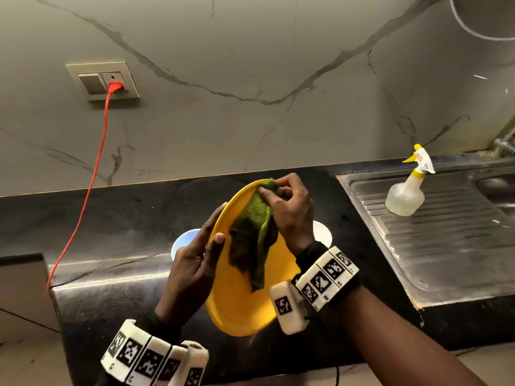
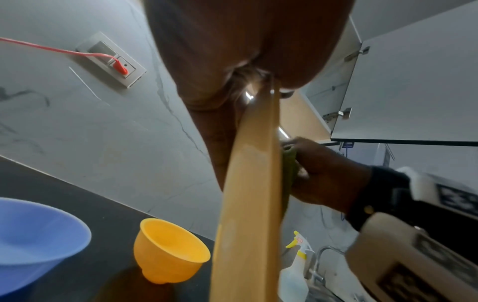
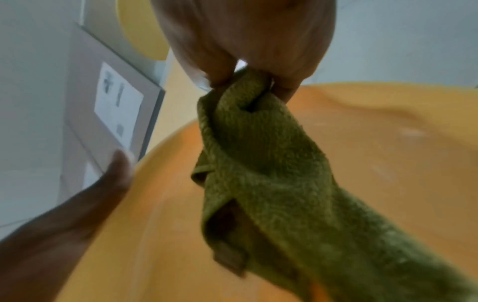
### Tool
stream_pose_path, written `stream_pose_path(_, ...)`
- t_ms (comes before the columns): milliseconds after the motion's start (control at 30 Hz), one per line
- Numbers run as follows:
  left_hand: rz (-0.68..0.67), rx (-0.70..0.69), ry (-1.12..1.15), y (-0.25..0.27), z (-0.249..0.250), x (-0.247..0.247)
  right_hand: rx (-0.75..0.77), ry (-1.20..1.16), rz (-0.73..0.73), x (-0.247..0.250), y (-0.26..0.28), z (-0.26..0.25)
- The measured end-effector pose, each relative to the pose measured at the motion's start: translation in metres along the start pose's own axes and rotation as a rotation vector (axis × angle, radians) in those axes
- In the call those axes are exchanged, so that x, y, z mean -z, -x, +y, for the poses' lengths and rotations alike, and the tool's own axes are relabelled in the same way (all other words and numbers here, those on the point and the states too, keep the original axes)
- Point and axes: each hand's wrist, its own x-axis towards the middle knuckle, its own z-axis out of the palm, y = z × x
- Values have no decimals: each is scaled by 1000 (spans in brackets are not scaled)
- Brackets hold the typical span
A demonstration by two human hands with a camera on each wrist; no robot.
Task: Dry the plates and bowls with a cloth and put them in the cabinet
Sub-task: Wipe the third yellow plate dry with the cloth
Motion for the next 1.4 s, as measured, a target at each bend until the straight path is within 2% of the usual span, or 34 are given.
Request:
stream_pose_path(100,-7,-7,-29,-3,6,-1,145,54,-19,-1,15,-3)
stream_pose_path(200,18,4,-47,-7,5,0,270,40,-218,-12,40,-11)
stream_pose_path(267,15,-7,-59,-7,5,1,296,43,-274,-12,42,-12)
stream_pose_path(333,-6,-9,-59,-5,6,2,255,86,-249,-6,29,-11)
stream_pose_path(433,-30,-23,-25,-3,8,5,103,120,-148,10,-1,-4)
stream_pose_path(500,-58,-25,-23,-1,9,5,49,127,-153,18,-16,-2)
stream_pose_path(633,-132,-44,-94,0,9,4,214,220,-134,25,-15,-14)
stream_pose_path(800,-121,-62,-135,-7,9,1,506,276,-261,12,18,-35)
stream_pose_path(900,-87,-48,-101,-7,6,2,554,285,-294,9,31,-44)
stream_pose_path(1000,-61,-69,-90,-5,3,2,574,334,-447,4,42,-46)
stream_pose_path(1100,-11,-90,-79,-5,-3,0,577,331,-572,-3,55,-43)
stream_pose_path(1167,18,-69,-69,-4,-6,2,541,303,-558,-6,53,-41)
stream_pose_path(1333,27,-42,-38,-2,-6,7,292,182,-316,2,19,-34)
stream_pose_path(1400,23,-12,-38,0,-8,4,217,174,-266,5,12,-27)
